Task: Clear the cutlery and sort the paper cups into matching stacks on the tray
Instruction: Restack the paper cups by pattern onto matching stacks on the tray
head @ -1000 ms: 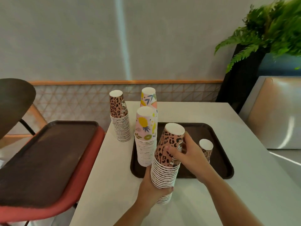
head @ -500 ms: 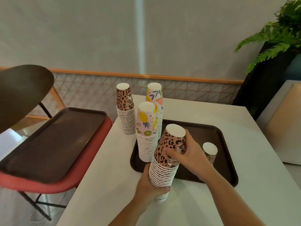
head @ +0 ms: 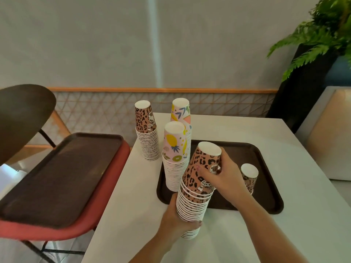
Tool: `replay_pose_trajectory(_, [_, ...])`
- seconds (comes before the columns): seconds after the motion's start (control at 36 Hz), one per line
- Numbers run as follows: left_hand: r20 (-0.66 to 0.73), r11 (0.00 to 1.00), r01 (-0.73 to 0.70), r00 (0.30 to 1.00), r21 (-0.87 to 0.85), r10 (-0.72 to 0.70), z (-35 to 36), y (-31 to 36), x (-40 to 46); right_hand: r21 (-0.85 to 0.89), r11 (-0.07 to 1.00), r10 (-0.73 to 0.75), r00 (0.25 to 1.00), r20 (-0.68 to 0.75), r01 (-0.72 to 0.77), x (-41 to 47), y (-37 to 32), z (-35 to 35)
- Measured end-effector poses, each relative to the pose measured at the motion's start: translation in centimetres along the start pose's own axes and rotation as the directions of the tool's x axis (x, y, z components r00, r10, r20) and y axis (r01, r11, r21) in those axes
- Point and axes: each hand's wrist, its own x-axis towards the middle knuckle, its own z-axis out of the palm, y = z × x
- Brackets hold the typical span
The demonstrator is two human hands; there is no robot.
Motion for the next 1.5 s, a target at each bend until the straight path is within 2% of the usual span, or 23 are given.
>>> replay_pose_trajectory(0.28, [0.014, 1.000, -0.010, 1.000, 0.025, 0.009, -0.3, -0.1, 0.0, 0.057, 0.998, 0.034, 0.994, -0.103, -0.028, 0.3, -0.4, -0.3])
replay_pose_trajectory(0.36, [0.007, 1.000, -0.007, 1.000, 0.027, 0.007, -0.2, -0.4, 0.2, 0.201, 0.977, 0.100, 0.987, -0.125, -0.074, 0.9, -0.7, -1.3])
replay_pose_trajectory(0.42, [0.003, 1.000, -0.004, 1.000, 0.021, 0.003, -0.2, -0.5, 0.2, 0.368, 0.925, 0.155, 0.979, -0.135, -0.095, 1.6, -0.8, -2.3])
replay_pose_trajectory(0.47, [-0.002, 1.000, -0.002, 1.000, 0.016, 0.002, -0.2, -0.6, 0.2, 0.535, 0.841, 0.202, 0.961, -0.186, -0.074, 2.5, -0.6, -3.3])
replay_pose_trajectory(0.53, [-0.011, 1.000, 0.001, 1.000, 0.015, -0.001, -0.2, -0.6, 0.1, 0.609, 0.793, 0.239, 0.930, -0.279, -0.021, 3.6, 0.1, -4.2])
replay_pose_trajectory(0.58, [-0.022, 1.000, 0.001, 1.000, 0.020, -0.001, -0.2, -0.6, 0.1, 0.551, 0.834, 0.263, 0.886, -0.382, -0.010, 4.4, 1.5, -4.4])
replay_pose_trajectory(0.69, [-0.024, 1.000, 0.010, 1.000, 0.001, -0.010, -0.1, -0.7, 0.1, 0.182, 0.978, 0.177, 0.875, -0.451, -0.104, 4.9, 4.1, -3.1])
replay_pose_trajectory(0.81, [-0.022, 0.999, 0.011, 1.000, -0.049, -0.012, -0.1, -0.9, 0.0, 0.022, 0.990, 0.139, 0.912, -0.386, -0.141, 4.6, 6.6, -1.3])
replay_pose_trajectory(0.97, [-0.027, 0.998, 0.010, 1.000, -0.064, -0.012, 0.0, -0.6, -0.2, -0.084, 0.971, 0.199, 0.949, -0.246, -0.225, 4.3, 9.2, 0.4])
replay_pose_trajectory(1.06, [-0.037, 0.998, 0.019, 0.999, -0.061, -0.021, 0.1, -0.4, -0.2, -0.132, 0.973, 0.162, 0.968, -0.191, -0.188, 4.1, 9.4, 0.7])
replay_pose_trajectory(1.11, [-0.043, 0.998, 0.026, 0.999, -0.059, -0.029, 0.1, -0.3, -0.1, -0.110, 0.983, 0.118, 0.961, -0.251, -0.149, 3.7, 8.5, 0.6])
replay_pose_trajectory(1.19, [-0.046, 0.998, 0.031, 0.998, -0.047, -0.033, 0.2, -0.1, -0.1, 0.017, 0.999, -0.033, 0.948, -0.318, 0.040, 2.6, 5.9, 0.3])
replay_pose_trajectory(1.28, [-0.039, 0.999, 0.028, 0.999, -0.024, -0.029, 0.1, 0.0, -0.2, 0.024, 0.990, -0.139, 0.985, -0.099, 0.142, 1.2, 3.9, 0.3])
replay_pose_trajectory(1.36, [-0.034, 1.000, 0.020, 0.999, -0.024, -0.020, 0.1, -0.1, -0.2, -0.007, 0.995, -0.093, 0.986, 0.137, 0.095, 0.3, 3.1, 0.8])
replay_pose_trajectory(1.42, [-0.031, 0.999, 0.015, 0.999, -0.037, -0.016, 0.1, -0.1, -0.3, -0.031, 0.998, -0.053, 0.984, 0.172, 0.059, 0.0, 3.1, 1.3])
replay_pose_trajectory(1.5, [-0.030, 0.999, 0.010, 0.999, -0.044, -0.011, 0.1, 0.0, -0.4, -0.015, 0.999, -0.033, 0.991, 0.130, 0.035, -0.2, 3.2, 1.6])
